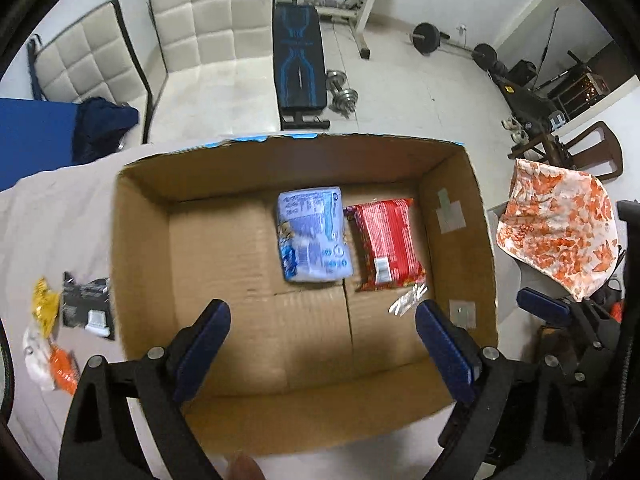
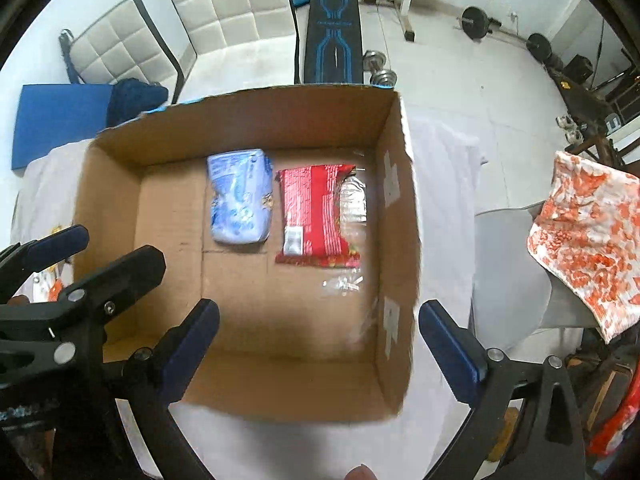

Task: Organize soft objects
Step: 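Open both tools to drop the pouch and red packet into the box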

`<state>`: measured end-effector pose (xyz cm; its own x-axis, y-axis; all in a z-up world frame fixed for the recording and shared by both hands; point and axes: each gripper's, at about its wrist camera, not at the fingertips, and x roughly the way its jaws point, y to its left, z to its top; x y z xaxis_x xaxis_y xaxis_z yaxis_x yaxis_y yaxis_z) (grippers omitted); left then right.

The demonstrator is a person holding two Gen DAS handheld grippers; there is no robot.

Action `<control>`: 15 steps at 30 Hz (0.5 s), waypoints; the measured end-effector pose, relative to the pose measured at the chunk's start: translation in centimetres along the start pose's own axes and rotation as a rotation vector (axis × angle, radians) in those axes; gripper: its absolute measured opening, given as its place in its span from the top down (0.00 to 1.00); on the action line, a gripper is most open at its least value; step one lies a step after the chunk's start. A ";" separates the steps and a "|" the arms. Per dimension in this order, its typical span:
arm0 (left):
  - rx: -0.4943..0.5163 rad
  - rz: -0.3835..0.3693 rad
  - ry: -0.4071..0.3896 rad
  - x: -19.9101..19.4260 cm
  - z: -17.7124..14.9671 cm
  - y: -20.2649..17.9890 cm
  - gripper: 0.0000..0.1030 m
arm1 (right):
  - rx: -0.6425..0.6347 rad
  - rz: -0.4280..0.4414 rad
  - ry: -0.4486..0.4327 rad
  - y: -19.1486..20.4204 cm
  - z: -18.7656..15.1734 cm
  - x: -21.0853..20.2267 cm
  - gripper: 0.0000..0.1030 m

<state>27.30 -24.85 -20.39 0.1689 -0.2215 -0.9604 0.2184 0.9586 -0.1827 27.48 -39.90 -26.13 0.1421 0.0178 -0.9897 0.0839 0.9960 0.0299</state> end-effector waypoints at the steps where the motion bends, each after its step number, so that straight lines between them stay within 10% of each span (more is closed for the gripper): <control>1: -0.001 0.009 -0.016 -0.8 -0.6 -0.1 0.08 | 0.000 -0.002 -0.008 0.1 -0.6 -0.6 0.01; 15: -0.003 0.054 -0.198 -10.1 -7.9 -1.4 0.08 | 0.007 0.015 -0.145 0.9 -9.4 -10.5 0.01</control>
<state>17.69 -22.60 -12.11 0.3656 -0.2005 -0.9089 0.2009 0.9705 -0.1333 16.74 -38.38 -17.04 0.2843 0.0195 -0.9585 0.0871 0.9951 0.0461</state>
